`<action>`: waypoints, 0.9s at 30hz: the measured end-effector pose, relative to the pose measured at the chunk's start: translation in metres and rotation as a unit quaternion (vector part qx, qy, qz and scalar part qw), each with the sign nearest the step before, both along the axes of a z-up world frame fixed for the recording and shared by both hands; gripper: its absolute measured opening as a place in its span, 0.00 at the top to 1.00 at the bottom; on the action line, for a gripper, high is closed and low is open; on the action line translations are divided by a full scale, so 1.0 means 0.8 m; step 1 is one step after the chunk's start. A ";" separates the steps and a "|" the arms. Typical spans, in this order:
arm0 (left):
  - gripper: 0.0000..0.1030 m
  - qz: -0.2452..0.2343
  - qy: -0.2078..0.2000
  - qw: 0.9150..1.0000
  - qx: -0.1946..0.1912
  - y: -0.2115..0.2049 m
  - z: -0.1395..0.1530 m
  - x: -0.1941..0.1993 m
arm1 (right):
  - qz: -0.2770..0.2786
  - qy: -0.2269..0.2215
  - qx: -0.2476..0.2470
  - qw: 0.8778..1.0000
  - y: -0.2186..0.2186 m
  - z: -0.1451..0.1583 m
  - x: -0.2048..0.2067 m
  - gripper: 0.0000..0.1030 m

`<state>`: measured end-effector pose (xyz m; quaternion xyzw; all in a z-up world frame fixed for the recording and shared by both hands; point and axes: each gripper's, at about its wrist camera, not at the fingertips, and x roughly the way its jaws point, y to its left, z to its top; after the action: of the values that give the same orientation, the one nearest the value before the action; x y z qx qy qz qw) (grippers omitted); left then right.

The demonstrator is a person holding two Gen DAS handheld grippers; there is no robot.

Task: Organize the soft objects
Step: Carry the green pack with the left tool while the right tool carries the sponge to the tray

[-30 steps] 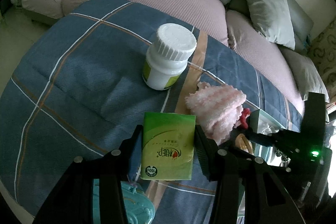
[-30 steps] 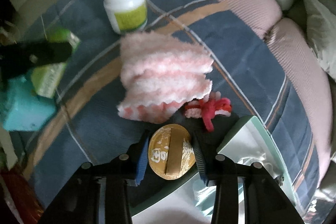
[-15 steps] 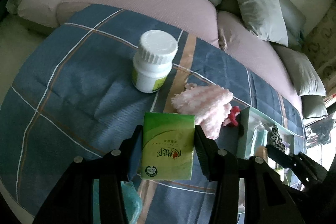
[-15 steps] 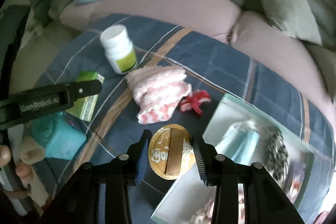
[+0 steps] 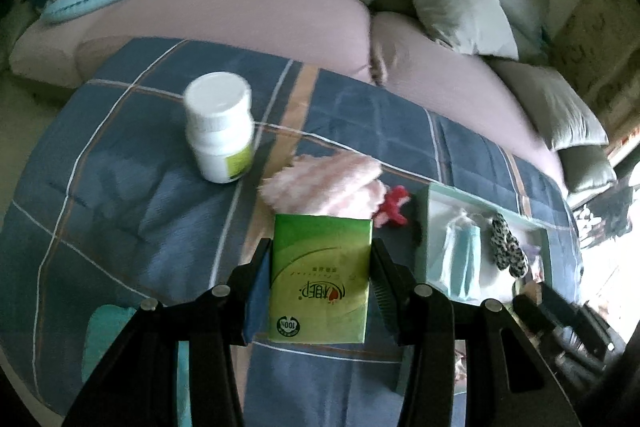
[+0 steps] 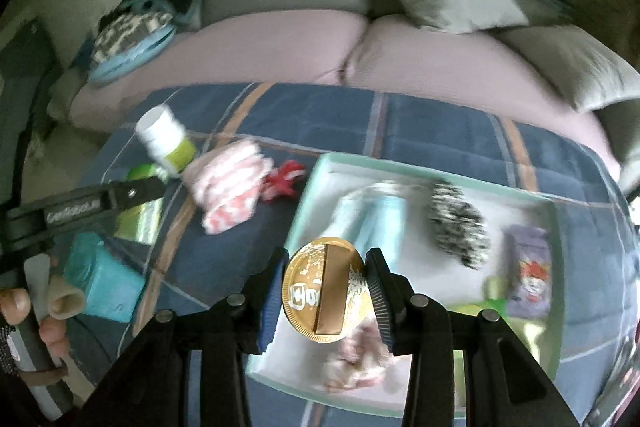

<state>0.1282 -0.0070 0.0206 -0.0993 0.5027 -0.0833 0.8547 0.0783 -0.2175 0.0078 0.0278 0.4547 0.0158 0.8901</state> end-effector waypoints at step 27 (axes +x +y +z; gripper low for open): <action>0.53 -0.146 -0.008 0.989 0.020 -0.151 0.002 -0.031 | -0.160 -0.052 0.039 0.985 -0.172 0.017 -0.052 0.59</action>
<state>0.1032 -0.1281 0.0224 -0.0068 0.5069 -0.1978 0.8390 0.0370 -0.3552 0.0212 0.1338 0.3969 -0.1077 0.9016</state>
